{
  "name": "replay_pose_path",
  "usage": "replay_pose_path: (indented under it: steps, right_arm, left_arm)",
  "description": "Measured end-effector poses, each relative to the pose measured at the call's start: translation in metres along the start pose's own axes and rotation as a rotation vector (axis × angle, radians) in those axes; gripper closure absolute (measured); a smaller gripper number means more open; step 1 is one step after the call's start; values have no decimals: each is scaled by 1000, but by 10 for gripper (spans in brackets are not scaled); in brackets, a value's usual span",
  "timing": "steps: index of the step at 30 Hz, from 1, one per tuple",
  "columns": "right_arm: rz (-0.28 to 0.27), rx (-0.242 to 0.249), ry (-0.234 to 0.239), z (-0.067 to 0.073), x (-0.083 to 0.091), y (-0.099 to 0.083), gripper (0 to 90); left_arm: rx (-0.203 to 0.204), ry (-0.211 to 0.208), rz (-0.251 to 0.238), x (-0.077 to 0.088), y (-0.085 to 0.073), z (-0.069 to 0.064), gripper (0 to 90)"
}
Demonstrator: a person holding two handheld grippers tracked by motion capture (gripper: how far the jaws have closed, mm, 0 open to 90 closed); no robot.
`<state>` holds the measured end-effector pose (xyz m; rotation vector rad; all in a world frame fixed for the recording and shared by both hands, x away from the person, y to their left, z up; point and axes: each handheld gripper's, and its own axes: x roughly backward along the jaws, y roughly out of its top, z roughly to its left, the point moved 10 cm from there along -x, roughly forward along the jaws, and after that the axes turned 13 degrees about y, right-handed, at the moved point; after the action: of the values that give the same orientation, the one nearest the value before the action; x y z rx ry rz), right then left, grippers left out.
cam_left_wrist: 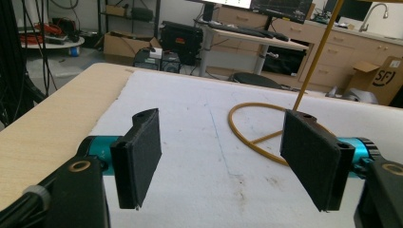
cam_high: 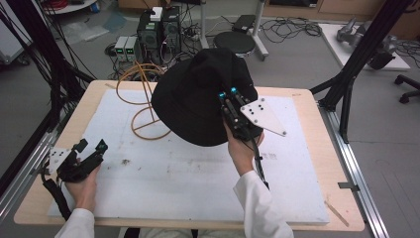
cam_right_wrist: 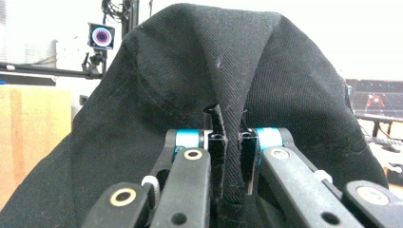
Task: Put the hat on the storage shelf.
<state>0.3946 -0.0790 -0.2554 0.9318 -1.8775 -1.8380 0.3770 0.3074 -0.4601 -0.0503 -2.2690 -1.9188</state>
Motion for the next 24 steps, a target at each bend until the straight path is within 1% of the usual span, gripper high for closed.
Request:
replay_pose_path:
  steps: [4,8,11,13,16,17,23,24]
  right_arm:
    - [-11,-5,8,3,-12,8,877]
    - [-5,-4,21,8,-27,14,877]
    - [-4,12,33,13,-39,19,877]
    - [-2,10,37,15,-46,22,877]
    - [-3,5,46,19,-59,26,877]
    - [1,11,44,19,-63,26,878]
    - [1,-18,56,24,-94,29,878]
    - [3,-17,55,25,-102,29,878]
  left_arm:
    - [-1,-2,-1,1,0,-1,301]
    - [-3,2,-2,1,0,0,301]
    - [-2,4,-3,1,0,0,301]
    - [-1,3,-4,1,1,0,301]
    - [-2,-1,-6,1,1,0,300]
    - [-5,-3,-9,1,1,-1,300]
    - [-5,-6,-11,2,2,-1,300]
    - [-2,-5,-12,2,2,-1,300]
